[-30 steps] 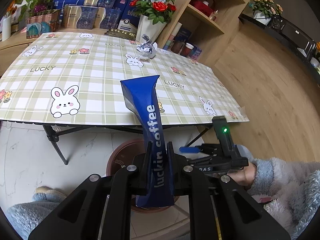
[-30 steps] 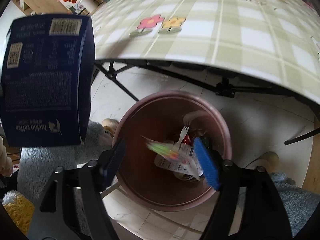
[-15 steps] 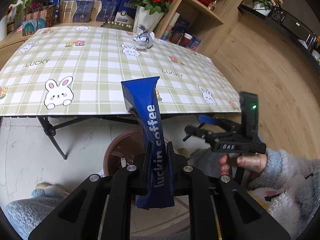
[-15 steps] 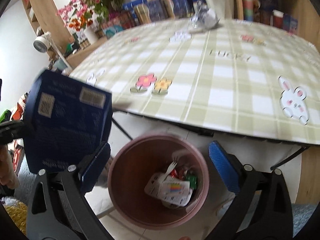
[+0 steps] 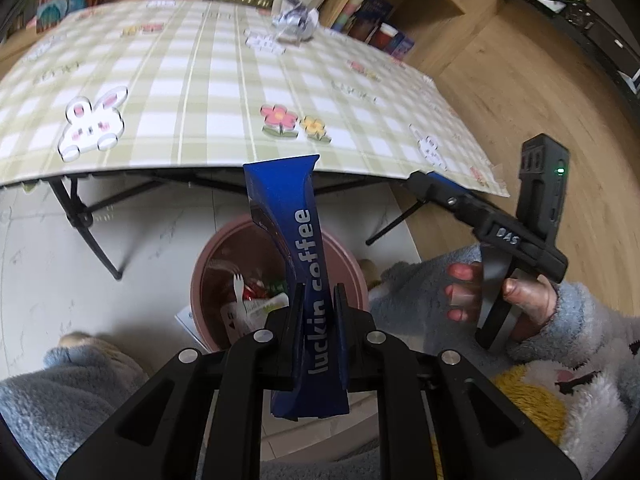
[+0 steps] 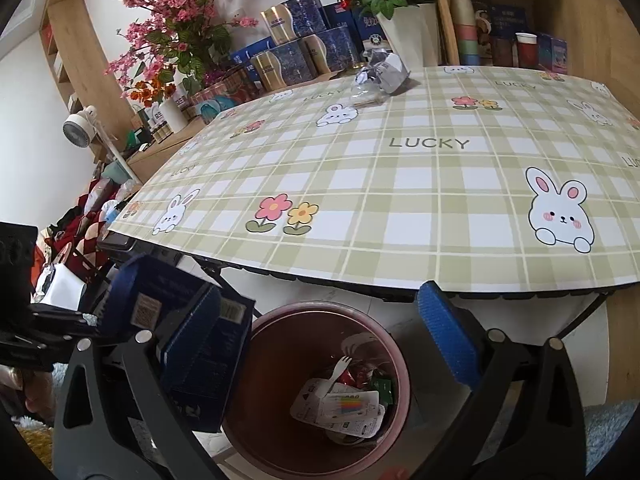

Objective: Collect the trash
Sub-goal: 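Open the right gripper over the bin while the left gripper releases the coffee bag into it, then move both grippers back over the table toward the crumpled foil wrapper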

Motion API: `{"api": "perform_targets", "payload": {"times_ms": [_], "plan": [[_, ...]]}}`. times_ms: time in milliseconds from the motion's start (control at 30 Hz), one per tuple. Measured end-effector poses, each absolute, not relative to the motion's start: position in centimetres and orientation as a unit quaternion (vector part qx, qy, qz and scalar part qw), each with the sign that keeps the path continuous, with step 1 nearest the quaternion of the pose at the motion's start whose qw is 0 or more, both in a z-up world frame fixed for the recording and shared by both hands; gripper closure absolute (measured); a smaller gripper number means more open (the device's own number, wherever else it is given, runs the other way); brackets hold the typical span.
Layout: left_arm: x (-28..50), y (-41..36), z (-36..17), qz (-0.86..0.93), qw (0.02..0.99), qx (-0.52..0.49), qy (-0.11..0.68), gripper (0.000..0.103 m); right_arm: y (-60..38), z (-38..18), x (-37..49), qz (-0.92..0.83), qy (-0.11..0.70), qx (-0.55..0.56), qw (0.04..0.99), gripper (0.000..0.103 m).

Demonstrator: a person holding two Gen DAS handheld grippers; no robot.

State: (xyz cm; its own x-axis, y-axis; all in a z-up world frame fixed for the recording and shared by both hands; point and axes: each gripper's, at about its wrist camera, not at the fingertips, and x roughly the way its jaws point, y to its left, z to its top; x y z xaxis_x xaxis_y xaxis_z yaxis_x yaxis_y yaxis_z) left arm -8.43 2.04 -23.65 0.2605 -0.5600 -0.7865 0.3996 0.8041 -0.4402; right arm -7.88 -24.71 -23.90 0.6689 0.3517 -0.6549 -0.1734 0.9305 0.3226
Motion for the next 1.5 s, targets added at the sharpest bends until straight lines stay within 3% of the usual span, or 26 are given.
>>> {"api": "perform_targets", "payload": {"times_ms": [933,1000,1233,1333,1500], "plan": [[-4.1,-2.9,-30.7,-0.268,0.760,-0.037,0.590,0.088,-26.6,-25.0,-7.8,0.109,0.397,0.142,0.900,0.006],[-4.0,-3.0,-30.6,-0.267,0.764,-0.034,0.587,0.080,-26.6,-25.1,-7.9,0.108,0.397,0.144,0.900,0.006],[-3.7,-2.8,-29.2,-0.255,0.788,-0.027,0.560,0.028,-26.8,-25.1,-7.9,0.105,0.396,0.144,0.901,0.006],[-3.2,-2.5,-27.9,-0.245,0.805,-0.022,0.539,0.016,-27.0,-24.9,-7.7,0.098,0.397,0.142,0.901,0.006],[-2.0,-1.9,-25.3,-0.226,0.837,-0.011,0.498,0.006,-27.5,-24.5,-6.9,0.088,0.401,0.134,0.902,0.006]]}}
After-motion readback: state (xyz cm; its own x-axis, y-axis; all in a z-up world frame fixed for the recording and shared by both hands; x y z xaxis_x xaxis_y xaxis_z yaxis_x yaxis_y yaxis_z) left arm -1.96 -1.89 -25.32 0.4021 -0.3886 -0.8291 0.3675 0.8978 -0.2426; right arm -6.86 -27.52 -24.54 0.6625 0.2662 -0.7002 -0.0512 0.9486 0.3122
